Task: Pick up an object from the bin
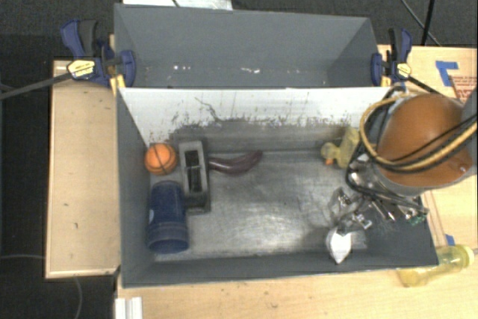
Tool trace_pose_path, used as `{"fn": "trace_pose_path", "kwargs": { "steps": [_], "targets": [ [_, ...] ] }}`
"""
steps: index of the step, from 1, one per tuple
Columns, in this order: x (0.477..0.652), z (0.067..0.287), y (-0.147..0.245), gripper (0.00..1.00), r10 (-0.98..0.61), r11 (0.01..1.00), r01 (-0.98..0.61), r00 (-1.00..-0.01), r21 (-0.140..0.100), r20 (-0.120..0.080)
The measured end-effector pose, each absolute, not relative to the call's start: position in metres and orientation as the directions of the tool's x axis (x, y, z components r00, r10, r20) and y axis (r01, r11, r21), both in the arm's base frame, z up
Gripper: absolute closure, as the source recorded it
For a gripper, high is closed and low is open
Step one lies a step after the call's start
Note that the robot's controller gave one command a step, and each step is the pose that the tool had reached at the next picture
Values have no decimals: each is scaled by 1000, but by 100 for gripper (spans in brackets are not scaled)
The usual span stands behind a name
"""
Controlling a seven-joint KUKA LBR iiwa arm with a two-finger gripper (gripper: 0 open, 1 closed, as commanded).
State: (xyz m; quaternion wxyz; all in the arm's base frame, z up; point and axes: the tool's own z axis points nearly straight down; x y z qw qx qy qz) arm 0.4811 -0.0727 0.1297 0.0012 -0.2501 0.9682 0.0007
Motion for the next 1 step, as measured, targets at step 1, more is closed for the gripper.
{"fn": "trace_pose_path", "kwargs": {
  "steps": [1],
  "targets": [
    [482,137,-75,100,-504,864,-504,-864,1,-1]
  ]
}}
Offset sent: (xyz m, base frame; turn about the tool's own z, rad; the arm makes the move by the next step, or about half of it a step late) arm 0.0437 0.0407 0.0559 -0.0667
